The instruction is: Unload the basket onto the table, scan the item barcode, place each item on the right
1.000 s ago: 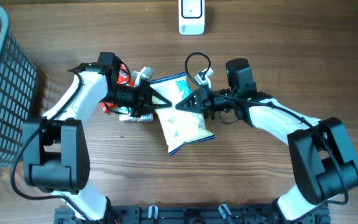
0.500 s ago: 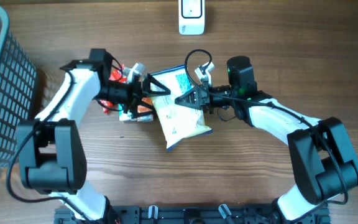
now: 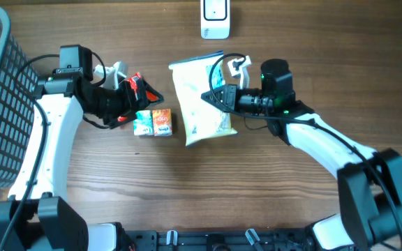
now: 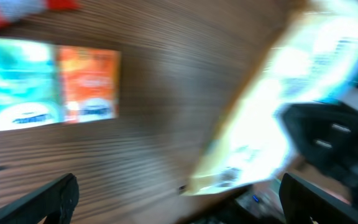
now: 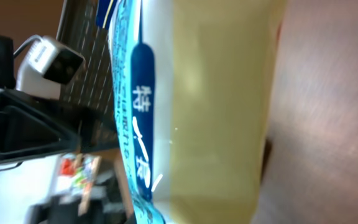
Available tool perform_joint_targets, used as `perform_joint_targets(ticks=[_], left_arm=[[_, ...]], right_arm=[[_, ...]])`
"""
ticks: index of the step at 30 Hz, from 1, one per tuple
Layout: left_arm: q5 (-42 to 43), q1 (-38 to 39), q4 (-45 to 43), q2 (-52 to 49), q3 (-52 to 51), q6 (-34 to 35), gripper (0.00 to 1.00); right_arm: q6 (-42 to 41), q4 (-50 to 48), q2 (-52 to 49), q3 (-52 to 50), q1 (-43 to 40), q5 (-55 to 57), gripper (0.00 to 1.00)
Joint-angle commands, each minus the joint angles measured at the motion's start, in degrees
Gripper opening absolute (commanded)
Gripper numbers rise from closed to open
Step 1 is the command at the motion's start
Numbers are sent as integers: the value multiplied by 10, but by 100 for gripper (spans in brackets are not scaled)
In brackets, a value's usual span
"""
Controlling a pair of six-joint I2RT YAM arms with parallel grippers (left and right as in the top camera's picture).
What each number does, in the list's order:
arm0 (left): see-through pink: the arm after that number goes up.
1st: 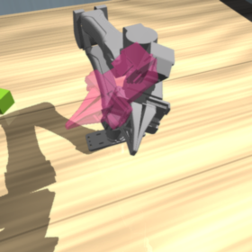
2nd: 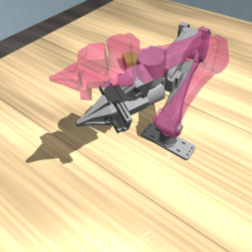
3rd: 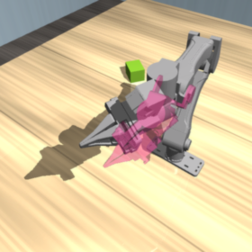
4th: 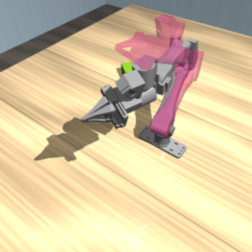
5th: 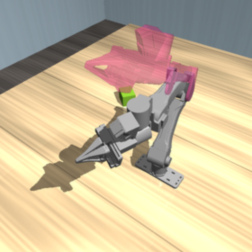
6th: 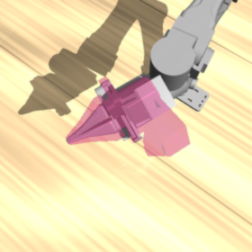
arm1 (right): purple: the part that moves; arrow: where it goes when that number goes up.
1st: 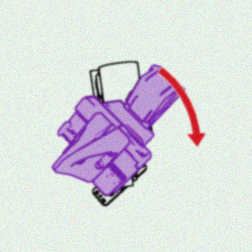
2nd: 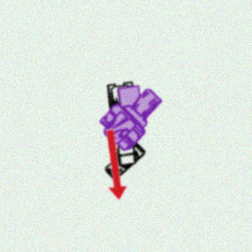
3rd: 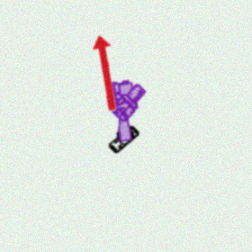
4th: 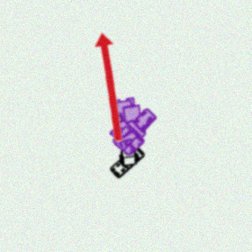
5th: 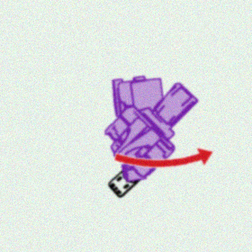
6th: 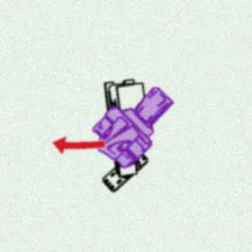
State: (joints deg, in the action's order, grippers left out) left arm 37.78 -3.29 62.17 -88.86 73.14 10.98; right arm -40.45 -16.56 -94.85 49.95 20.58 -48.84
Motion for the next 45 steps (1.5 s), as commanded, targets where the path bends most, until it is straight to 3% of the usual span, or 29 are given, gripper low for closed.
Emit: perform_joint_targets(ticks=[1,7,10,12,18,24,27,33,36,45], left_arm=[[-90,-2,0,7,8,30,100],[-94,-2,0,7,8,30,100],[-106,-2,0,7,8,30,100],[-117,-2,-3,7,8,30,100],[-124,-2,-13,7,8,30,100],[-124,-2,-13,7,8,30,100],[-124,-2,-13,7,8,30,100],[-124,-2,-13,7,8,30,100],[-124,-2,-13,7,8,30,100],[-124,-2,-13,7,8,30,100]], right_arm=[[82,-3,47,2,4,94,5],[255,3,71,2,28,227,5],[285,1,71,2,39,252,4],[264,-4,71,2,40,239,4],[98,-15,71,2,22,174,4],[-66,-19,71,2,-62,78,4],[-77,17,61,2,-110,46,4],[-36,155,-18,2,-120,34,5],[-52,103,-74,2,-120,-22,4],[-202,-125,-209,2,-120,-100,4]])
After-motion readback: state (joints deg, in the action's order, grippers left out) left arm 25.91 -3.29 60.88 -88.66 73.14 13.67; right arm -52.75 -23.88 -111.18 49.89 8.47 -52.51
